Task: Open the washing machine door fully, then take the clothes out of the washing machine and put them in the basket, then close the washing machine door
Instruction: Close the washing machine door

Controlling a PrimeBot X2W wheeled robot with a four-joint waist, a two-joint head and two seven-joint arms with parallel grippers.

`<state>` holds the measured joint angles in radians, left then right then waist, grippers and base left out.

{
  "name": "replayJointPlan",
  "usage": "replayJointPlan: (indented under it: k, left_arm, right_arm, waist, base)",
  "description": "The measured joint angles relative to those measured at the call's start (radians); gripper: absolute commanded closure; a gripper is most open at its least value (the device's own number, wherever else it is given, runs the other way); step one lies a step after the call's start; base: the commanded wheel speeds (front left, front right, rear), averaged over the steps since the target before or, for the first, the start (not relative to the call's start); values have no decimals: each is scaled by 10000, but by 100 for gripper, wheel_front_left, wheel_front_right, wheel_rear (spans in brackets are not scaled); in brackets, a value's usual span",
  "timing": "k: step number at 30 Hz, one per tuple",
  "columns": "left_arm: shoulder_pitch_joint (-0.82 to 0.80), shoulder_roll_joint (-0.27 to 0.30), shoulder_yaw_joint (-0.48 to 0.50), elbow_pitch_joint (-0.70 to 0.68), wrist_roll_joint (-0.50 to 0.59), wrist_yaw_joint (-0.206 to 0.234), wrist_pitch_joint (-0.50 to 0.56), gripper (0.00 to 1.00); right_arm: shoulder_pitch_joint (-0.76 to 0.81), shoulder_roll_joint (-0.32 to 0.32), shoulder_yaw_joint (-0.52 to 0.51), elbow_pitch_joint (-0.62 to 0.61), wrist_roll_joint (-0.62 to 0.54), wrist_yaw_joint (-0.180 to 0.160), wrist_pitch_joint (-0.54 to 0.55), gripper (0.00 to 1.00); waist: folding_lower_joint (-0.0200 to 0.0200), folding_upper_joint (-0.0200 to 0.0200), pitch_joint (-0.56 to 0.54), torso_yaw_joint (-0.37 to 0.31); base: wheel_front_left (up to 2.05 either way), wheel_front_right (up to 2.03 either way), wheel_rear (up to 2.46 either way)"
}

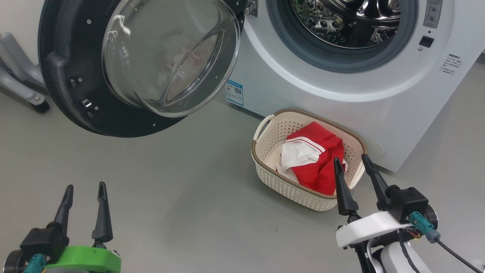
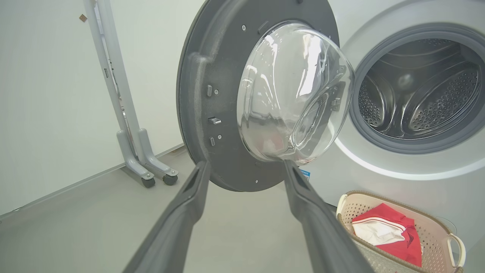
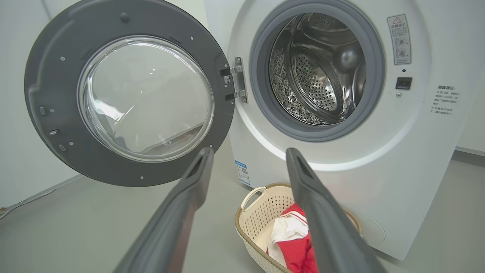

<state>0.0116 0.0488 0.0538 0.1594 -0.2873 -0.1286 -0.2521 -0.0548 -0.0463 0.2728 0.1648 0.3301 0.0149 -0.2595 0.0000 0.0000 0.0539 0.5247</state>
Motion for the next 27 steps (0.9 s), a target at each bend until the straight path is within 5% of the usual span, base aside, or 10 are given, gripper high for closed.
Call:
replayJointPlan:
  k: [3, 4, 5, 6, 19, 27]
  left_arm:
    - [4, -4, 4, 0, 0, 0, 0, 0]
    - [7, -4, 4, 2, 0, 0, 0, 15]
    - [10, -4, 4, 6, 0, 0, 0, 79]
    - [13, -6, 4, 8, 0, 0, 0, 100]
    - [42, 10, 767, -334, -94, 0, 0, 100]
    - [-170, 869, 1877, -968, -107, 0, 0, 100]
  right_arm:
    - [-1, 0, 2, 0, 40, -63, 0, 0]
    - [-1, 0, 2, 0, 40, -73, 0, 0]
    - [-1, 0, 2, -2, 40, -73, 0, 0]
    - [-1, 0, 2, -2, 40, -73, 0, 0]
    - [-36, -6, 270, -54, 25, -96, 0, 0]
    - [-253, -27, 487, -88, -299, -174, 0, 0]
  waist:
    - [0, 0, 4, 1]
    - [0, 0, 7, 1]
    - [0, 0, 12, 2]
    - [0, 0, 18, 2]
    - [0, 0, 327, -147]
    - [0, 0, 898, -529]
  base:
    - [0, 0, 0]
    - [0, 0, 0]
    - [0, 0, 0]
    - [0, 0, 0]
    - [0, 0, 0]
    - [0, 0, 0]
